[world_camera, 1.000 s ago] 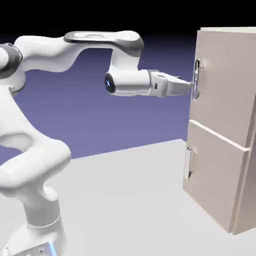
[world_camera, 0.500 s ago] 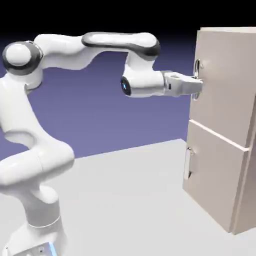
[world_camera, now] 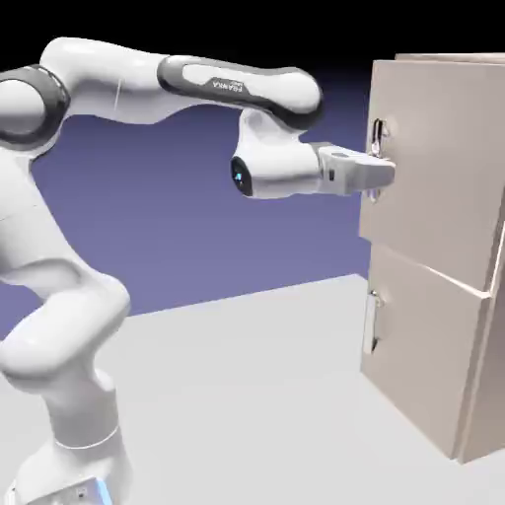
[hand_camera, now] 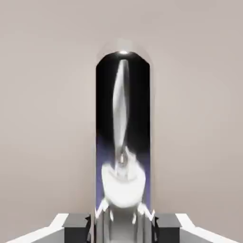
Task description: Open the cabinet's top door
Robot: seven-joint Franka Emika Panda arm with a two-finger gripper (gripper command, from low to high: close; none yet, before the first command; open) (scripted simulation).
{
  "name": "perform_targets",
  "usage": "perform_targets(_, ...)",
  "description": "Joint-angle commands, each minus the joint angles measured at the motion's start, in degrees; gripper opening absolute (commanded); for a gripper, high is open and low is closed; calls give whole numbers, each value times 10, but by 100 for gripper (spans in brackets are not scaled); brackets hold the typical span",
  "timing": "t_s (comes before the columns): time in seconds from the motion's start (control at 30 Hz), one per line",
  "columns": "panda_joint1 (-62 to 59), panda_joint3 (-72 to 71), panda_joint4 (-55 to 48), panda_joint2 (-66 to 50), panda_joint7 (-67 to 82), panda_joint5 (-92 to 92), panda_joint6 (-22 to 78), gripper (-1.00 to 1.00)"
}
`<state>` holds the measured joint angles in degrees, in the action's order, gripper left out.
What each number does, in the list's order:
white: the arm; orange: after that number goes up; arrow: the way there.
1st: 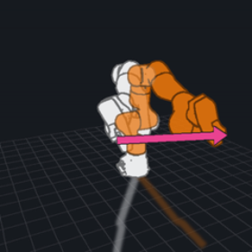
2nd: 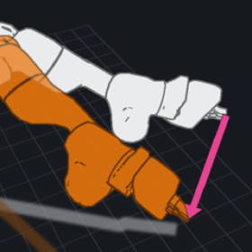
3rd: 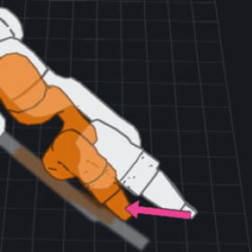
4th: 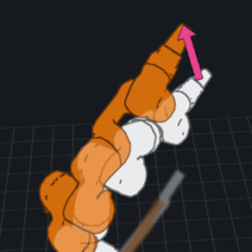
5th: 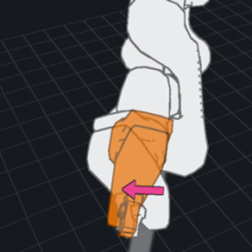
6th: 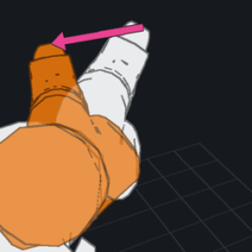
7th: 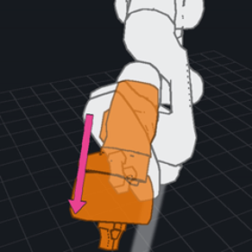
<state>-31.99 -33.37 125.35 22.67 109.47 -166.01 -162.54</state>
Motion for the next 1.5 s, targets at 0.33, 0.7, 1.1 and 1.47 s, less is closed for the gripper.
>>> perform_targets(0.33,229,214,16,-14,78,0,-5,-100)
perform_targets(0.7,434,407,49,19,77,77,-9,-100)
perform_targets(1.1,567,546,135,132,-119,376,10,-100)
perform_targets(1.47,607,629,200,230,-301,650,56,-100)
